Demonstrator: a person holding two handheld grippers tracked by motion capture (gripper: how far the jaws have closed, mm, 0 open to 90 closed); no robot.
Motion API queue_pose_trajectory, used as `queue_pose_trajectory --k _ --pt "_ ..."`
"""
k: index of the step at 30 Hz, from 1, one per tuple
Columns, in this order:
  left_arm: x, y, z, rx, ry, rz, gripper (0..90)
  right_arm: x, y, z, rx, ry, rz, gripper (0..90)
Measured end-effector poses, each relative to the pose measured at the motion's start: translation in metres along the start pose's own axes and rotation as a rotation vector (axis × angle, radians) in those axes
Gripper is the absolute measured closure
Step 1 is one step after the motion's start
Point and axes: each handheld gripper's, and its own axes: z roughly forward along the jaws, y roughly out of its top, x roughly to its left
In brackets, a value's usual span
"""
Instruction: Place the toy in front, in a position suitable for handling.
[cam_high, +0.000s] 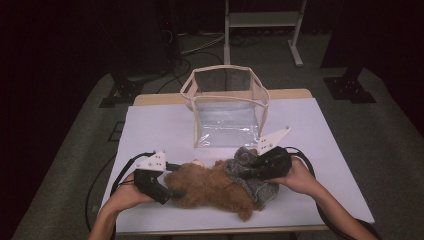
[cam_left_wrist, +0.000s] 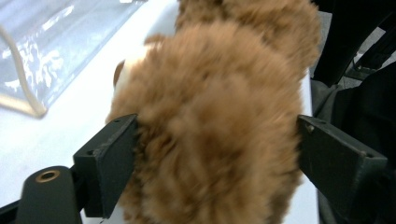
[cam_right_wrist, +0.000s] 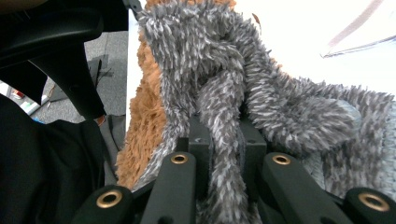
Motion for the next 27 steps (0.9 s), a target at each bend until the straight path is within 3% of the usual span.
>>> queue_pose_trajectory --k 4,9,11,16,20,27 --pt "0.006 -0.009 0.001 -0.017 -0.02 -0.029 13.5 0.001 0.0 0.0 0.002 -0.002 -0.001 79.3" --pt "0.007 -0.018 0.007 0.026 -0.043 -0.043 12.9 0.001 -0.001 -0.001 0.003 -0.004 -0.001 79.3" --pt "0.005 -0.018 0.01 0.019 -0.05 -0.048 13.1 0.001 -0.002 -0.001 0.004 -0.006 0.001 79.2" --pt "0.0 -0.019 0.022 -0.02 -0.061 -0.065 31.0 0.0 -0.002 -0.004 0.011 -0.028 -0.005 78.7" --pt "-0.005 -0.011 0.033 -0.029 -0.068 -0.046 35.1 -0.003 -0.003 -0.013 0.014 -0.054 0.004 78.8" --pt "-0.011 0.01 0.051 -0.03 -0.037 -0.027 40.8 -0.006 -0.009 -0.034 0.019 -0.1 0.021 78.9"
